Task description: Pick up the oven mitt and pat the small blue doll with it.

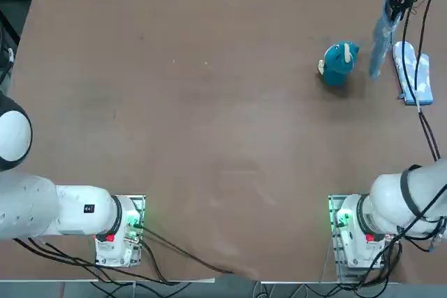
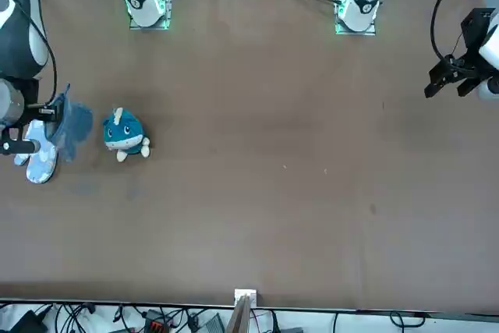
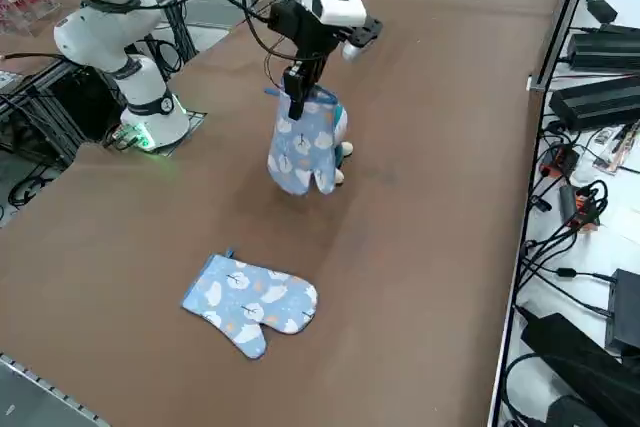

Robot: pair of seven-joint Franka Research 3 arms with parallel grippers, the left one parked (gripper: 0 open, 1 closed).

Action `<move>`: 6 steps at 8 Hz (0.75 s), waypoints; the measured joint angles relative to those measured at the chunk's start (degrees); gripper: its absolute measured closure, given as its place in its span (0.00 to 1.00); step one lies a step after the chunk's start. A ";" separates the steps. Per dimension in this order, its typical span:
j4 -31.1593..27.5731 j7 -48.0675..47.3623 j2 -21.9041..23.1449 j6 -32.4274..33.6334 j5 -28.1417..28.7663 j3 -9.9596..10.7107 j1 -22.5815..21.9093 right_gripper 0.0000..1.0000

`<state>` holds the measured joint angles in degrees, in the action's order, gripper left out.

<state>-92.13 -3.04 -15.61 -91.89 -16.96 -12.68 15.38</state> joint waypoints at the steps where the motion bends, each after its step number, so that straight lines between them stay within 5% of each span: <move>1: 0.01 -3.58 -0.73 -0.15 0.03 -0.15 -1.17 0.96; 6: 7.88 -8.75 -7.10 -1.13 7.63 0.17 -3.07 0.96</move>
<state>-84.25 -11.79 -22.71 -93.02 -9.32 -12.51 12.31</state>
